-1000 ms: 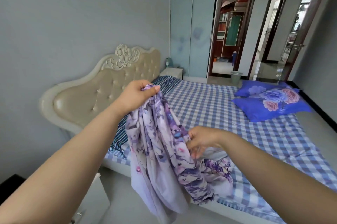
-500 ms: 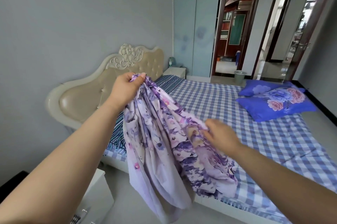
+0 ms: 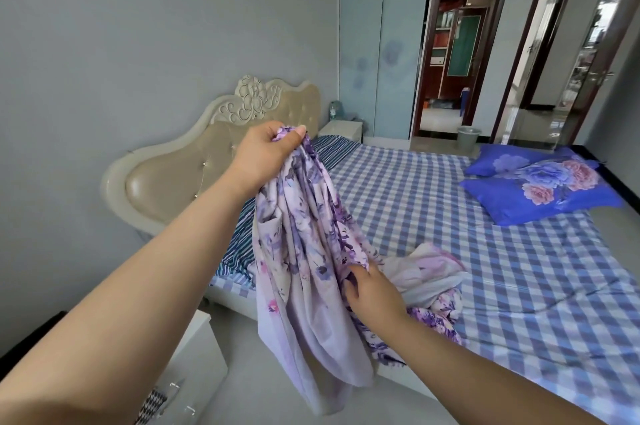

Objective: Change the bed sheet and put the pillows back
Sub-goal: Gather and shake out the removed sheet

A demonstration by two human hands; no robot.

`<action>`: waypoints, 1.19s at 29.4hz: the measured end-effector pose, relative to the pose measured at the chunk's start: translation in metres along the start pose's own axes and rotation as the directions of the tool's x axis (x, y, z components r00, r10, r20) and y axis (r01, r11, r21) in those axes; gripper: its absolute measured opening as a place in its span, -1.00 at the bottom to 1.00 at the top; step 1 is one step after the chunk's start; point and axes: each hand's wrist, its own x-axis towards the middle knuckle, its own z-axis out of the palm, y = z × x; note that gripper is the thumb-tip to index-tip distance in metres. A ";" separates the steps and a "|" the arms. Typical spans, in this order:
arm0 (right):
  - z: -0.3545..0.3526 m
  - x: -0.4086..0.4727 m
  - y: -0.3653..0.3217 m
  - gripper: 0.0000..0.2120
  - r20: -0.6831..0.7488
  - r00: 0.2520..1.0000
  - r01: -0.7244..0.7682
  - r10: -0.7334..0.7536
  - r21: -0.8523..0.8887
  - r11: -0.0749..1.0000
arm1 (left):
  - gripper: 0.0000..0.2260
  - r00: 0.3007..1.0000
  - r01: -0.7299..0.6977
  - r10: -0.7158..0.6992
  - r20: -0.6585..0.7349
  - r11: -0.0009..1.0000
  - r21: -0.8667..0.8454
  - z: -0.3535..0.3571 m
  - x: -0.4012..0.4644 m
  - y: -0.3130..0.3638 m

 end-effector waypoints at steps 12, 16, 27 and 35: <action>0.008 0.031 0.005 -0.66 -0.028 0.934 -0.355 0.356 0.044 0.934 | -0.54 0.992 -0.055 0.057 0.113 0.998 -0.024 -0.002 -0.006 0.006; 0.014 0.029 0.015 -0.70 -0.053 0.921 -0.377 0.387 0.136 0.916 | -0.52 0.995 -0.034 0.037 0.094 0.999 -0.030 -0.007 -0.004 0.000; 0.011 -0.007 0.046 -0.69 -0.165 0.963 -0.192 0.215 0.145 0.971 | -0.59 0.971 0.067 -0.033 -0.237 0.988 0.138 -0.005 0.007 -0.037; -0.007 -0.017 0.056 -0.73 -0.185 0.956 -0.181 0.227 0.235 0.955 | -0.58 0.963 0.085 -0.003 -0.269 0.952 0.295 -0.007 0.008 -0.051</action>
